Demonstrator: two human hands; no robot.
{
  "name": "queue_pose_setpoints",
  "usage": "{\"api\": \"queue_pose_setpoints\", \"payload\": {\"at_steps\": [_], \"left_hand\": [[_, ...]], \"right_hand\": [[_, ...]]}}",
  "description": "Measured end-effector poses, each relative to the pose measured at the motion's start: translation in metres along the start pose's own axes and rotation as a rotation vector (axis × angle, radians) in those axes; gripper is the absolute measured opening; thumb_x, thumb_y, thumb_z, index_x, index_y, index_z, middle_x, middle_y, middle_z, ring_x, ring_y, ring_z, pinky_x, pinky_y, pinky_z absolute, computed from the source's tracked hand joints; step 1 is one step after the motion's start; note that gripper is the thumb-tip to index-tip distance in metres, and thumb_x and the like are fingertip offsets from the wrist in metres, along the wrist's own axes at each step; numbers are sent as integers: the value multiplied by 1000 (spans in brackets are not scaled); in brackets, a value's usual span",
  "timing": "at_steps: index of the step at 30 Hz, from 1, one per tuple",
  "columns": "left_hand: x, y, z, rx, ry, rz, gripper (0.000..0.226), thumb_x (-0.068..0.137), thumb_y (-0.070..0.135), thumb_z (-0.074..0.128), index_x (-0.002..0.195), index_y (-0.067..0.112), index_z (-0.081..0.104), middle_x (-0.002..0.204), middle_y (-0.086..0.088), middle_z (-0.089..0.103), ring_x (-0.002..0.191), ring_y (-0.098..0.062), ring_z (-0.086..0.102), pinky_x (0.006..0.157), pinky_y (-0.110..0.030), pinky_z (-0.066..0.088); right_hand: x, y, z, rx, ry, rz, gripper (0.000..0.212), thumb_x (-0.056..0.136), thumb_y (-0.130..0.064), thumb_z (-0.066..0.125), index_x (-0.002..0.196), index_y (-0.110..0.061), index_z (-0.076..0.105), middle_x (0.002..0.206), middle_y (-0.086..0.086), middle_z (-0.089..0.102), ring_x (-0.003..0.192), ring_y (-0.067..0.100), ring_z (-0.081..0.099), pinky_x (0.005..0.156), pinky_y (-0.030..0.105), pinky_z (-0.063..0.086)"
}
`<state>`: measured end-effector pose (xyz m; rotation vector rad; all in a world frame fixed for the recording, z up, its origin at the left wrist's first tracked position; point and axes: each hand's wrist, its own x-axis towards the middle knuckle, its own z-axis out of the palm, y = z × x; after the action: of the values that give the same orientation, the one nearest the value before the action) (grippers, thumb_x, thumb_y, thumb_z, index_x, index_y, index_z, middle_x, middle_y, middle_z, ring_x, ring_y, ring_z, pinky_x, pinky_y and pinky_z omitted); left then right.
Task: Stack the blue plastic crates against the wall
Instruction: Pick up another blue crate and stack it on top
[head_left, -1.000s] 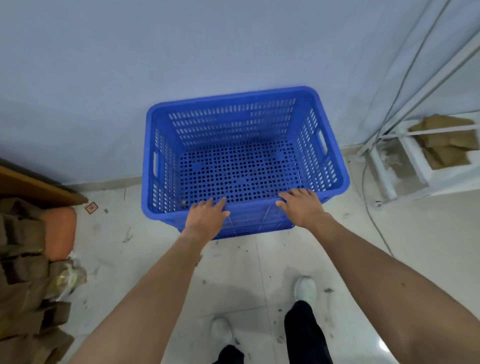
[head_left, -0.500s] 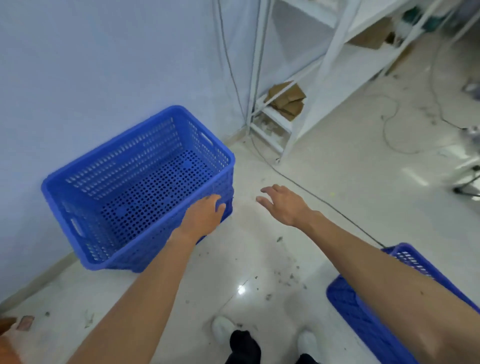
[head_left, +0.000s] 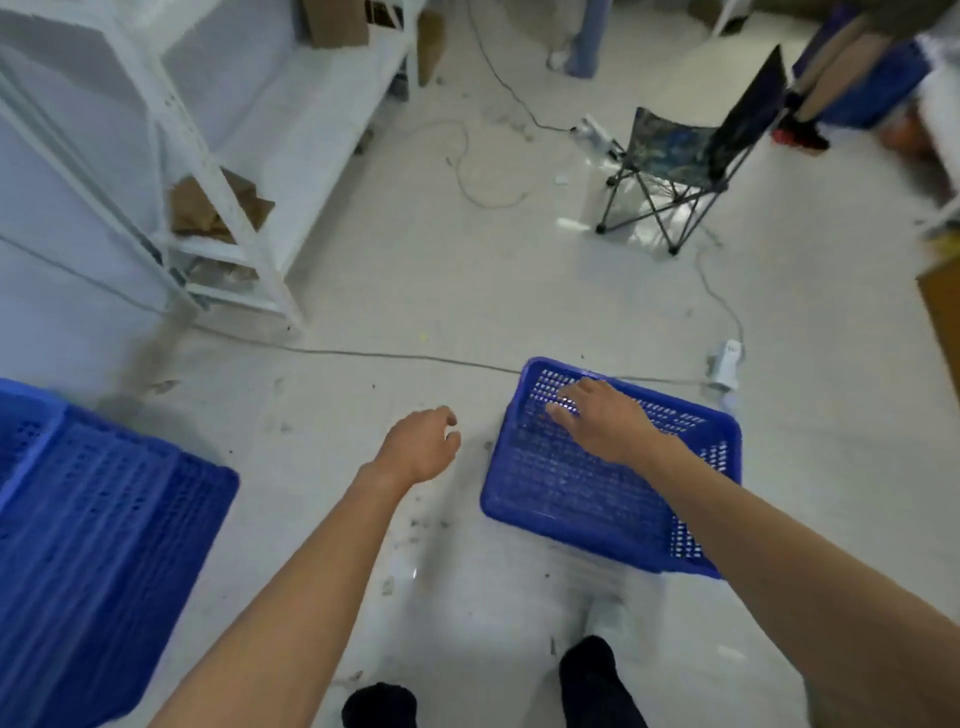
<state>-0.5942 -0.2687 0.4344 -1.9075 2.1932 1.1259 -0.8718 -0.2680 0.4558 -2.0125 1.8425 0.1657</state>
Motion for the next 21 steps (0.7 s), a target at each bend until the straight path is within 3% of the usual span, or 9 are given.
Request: {"api": "queue_pose_setpoints", "payload": {"at_steps": [5,9,11,17,21], "left_hand": [[51,130,93,-118,-121,-142,31,95,30,47,113,12,64,117,-9,69,104,-29,61,89,-37,49],[83,202,172,-59,-241,-146,26,95,29,43,97,8,58,101,-11,68,91,-30,62,78,-40,50],[96,228,209,-37,-288,-119,27,96,29,44,101,7,58,100,-12,67,91,-31,62,80,-44,51],[122,244,297,72,-417,-102,26,99,29,42,104,11,60,99,-11,67,82,-25,54,70,-34,40],[149,220,350,-222,-427,-325,24,98,31,48,94,14,64,93,-9,68,84,-26,64,66,-31,44]], "right_hand": [[-27,183,15,80,-76,137,55,99,-54,35,139,-18,48,142,6,49,130,27,45,102,45,41],[-50,286,44,88,-64,207,44,100,-46,38,130,-18,54,125,3,58,115,23,52,89,41,48],[-54,321,56,95,-29,234,38,100,-42,39,124,-18,57,116,2,61,106,23,55,83,39,49],[-40,376,107,140,-58,246,40,101,-46,35,119,-20,58,111,-1,62,103,20,58,82,37,52],[-12,393,155,84,-23,150,43,101,-49,32,118,-19,59,112,0,63,103,19,57,84,37,51]]}}
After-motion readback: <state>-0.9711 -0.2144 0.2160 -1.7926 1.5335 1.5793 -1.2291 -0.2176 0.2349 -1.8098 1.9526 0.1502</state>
